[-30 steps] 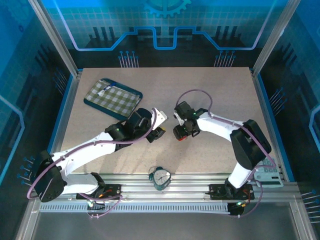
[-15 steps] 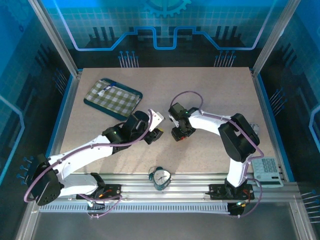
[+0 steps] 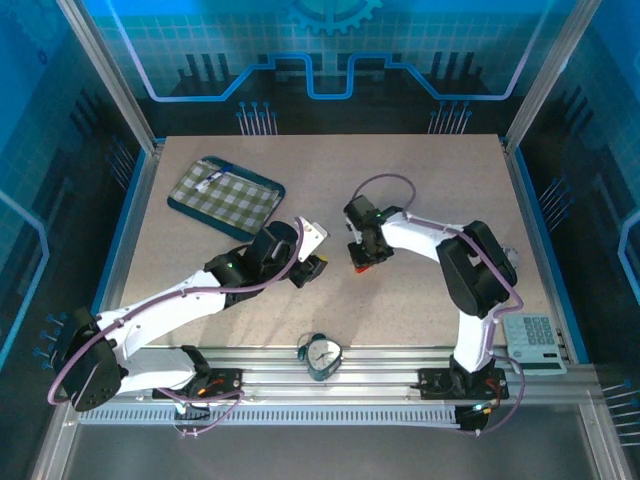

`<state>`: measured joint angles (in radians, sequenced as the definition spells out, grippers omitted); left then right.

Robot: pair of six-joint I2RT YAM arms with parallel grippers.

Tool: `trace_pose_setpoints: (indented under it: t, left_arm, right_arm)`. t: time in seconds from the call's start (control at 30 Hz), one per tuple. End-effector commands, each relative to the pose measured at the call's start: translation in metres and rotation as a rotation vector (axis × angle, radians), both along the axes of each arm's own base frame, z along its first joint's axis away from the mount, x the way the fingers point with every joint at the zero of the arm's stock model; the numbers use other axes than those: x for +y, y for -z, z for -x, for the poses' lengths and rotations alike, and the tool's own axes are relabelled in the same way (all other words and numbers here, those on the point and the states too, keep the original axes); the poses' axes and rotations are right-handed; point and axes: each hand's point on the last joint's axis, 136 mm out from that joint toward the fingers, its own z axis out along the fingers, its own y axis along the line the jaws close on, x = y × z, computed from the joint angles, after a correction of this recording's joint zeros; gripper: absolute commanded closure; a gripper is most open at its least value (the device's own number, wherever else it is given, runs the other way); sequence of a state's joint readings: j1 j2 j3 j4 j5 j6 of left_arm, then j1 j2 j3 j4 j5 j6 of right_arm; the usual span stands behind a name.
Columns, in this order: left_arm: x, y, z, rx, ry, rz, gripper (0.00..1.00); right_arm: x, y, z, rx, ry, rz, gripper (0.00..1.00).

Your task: Remove the keys from the keyring

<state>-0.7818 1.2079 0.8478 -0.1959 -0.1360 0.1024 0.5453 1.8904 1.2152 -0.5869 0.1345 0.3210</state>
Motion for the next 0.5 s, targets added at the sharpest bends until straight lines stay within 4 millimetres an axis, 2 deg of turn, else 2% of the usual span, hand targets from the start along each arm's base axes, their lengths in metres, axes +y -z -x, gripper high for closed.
trace_pose_setpoints:
  t: [0.0,0.33,0.47]
  left_arm:
    - [-0.004,-0.003,0.003,0.003,0.006,0.036,0.54]
    - [-0.013,-0.003,0.002,0.016,0.024,0.062,0.54]
    - [-0.016,-0.002,0.001,0.026,0.029,0.064,0.54]
  right_arm:
    - [-0.022,0.01,0.003,0.062,0.159,-0.061,0.74]
    - [-0.061,0.007,0.008,0.094,0.505,-0.371,0.9]
    - [-0.063,0.012,0.022,0.136,0.608,-0.496,0.92]
